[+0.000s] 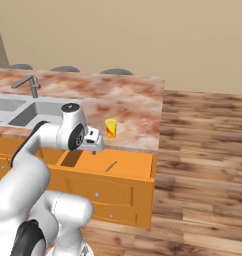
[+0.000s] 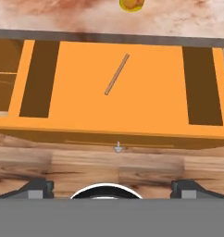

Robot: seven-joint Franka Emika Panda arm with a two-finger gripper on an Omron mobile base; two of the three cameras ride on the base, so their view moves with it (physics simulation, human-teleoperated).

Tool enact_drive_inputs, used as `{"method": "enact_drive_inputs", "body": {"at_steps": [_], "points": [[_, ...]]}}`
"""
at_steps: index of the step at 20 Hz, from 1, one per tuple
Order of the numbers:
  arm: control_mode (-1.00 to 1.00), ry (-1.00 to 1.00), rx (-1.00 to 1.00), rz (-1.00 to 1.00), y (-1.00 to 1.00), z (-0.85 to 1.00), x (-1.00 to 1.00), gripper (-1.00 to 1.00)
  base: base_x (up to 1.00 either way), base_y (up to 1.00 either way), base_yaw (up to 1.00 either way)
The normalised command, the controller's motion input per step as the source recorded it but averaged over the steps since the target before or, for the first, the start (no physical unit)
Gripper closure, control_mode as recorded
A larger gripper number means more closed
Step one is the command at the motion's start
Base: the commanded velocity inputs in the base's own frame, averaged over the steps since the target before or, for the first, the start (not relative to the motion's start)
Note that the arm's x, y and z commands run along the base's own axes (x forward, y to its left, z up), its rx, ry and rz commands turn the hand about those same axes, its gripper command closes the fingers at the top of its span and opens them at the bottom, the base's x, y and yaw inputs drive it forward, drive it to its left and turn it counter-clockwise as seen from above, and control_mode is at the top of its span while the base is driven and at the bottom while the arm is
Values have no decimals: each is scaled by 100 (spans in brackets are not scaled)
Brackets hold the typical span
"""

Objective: Pick up the straw from the left drawer and put it inside the smoothie cup.

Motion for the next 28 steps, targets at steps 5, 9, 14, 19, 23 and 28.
{"method": "enact_drive_inputs", "body": {"at_steps": [5,9,14,19,23,28], "points": [[-100,14,0,0,0,-27,3,-100,0,0,0],[-100,17,0,0,0,-25,9,-100,0,0,0],[-100,11,0,0,0,-14,18,-100,0,0,0],[-100,9,0,0,0,-5,19,-100,0,0,0],[-100,9,0,0,0,-11,13,-100,0,0,0],[-100,13,0,0,0,-24,7,-100,0,0,0]]}}
